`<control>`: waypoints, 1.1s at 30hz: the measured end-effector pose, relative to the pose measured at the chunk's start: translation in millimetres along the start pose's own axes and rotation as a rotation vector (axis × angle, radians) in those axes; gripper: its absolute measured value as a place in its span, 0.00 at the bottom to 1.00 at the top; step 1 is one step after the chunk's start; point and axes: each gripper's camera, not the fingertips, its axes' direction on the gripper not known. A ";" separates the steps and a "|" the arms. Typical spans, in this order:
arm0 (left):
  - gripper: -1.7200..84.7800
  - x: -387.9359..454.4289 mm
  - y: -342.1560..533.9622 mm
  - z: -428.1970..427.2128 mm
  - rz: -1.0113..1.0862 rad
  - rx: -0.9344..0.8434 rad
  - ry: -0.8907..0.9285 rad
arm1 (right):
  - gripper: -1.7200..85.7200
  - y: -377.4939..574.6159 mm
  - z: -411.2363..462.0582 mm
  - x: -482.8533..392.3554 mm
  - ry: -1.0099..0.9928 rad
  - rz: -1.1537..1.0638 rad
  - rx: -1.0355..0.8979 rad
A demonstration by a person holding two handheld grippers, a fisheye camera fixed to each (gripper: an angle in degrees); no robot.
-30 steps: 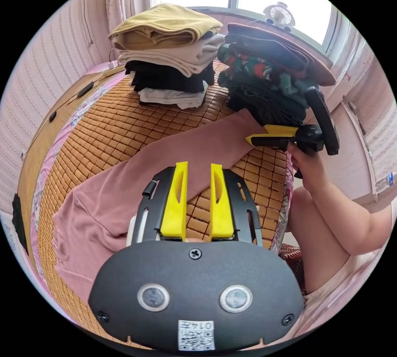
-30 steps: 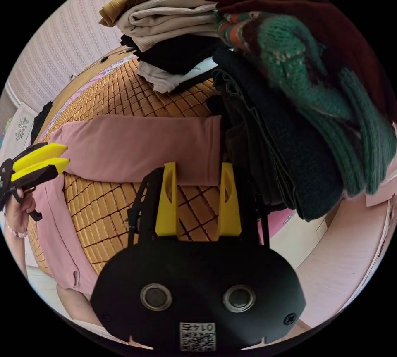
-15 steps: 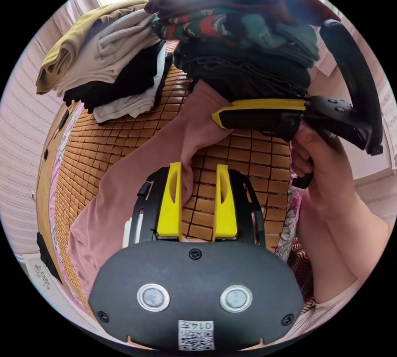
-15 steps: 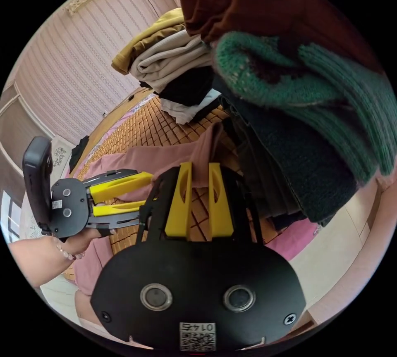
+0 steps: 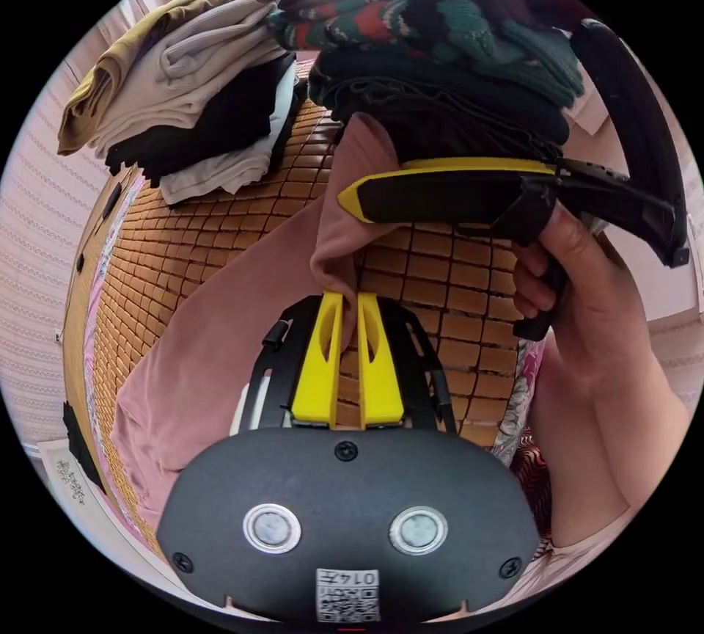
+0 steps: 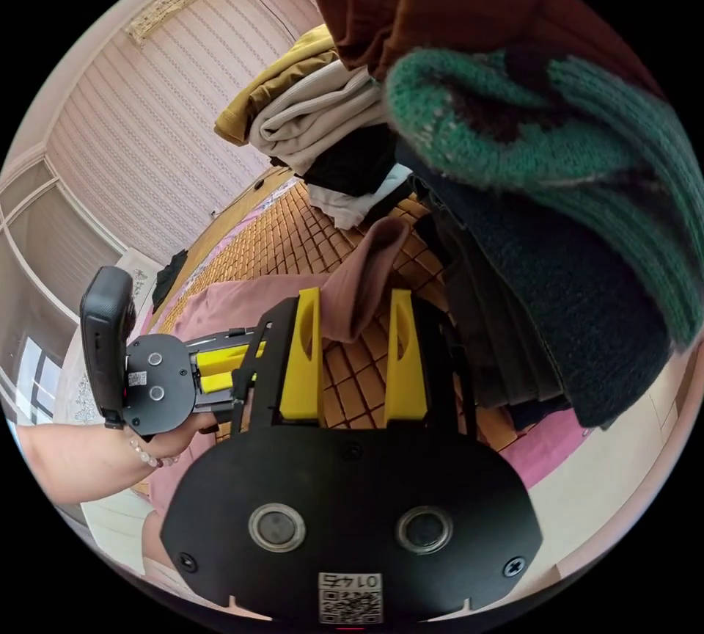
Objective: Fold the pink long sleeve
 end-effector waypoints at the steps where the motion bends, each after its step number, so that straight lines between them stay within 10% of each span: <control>1: 0.06 -1.3 1.7 -1.6 -0.005 0.002 0.002 | 0.13 0.3 2.7 0.8 -0.007 0.007 -0.033; 12: 0.03 -59.4 63.9 -79.6 -0.241 0.188 0.087 | 0.05 5.7 -31.3 -42.2 -0.283 -0.180 0.075; 22: 0.05 -151.0 251.1 -292.1 -0.600 0.683 -0.095 | 0.05 8.2 -83.9 -281.3 -0.738 -0.689 0.242; 26: 0.07 -172.8 384.9 -336.6 -0.786 0.642 -0.124 | 0.06 65.8 -39.2 -428.9 -0.939 -1.082 -0.114; 33: 0.08 -142.7 595.3 -294.4 -1.136 0.219 0.154 | 0.10 246.6 74.6 -473.1 -0.730 -1.374 -0.731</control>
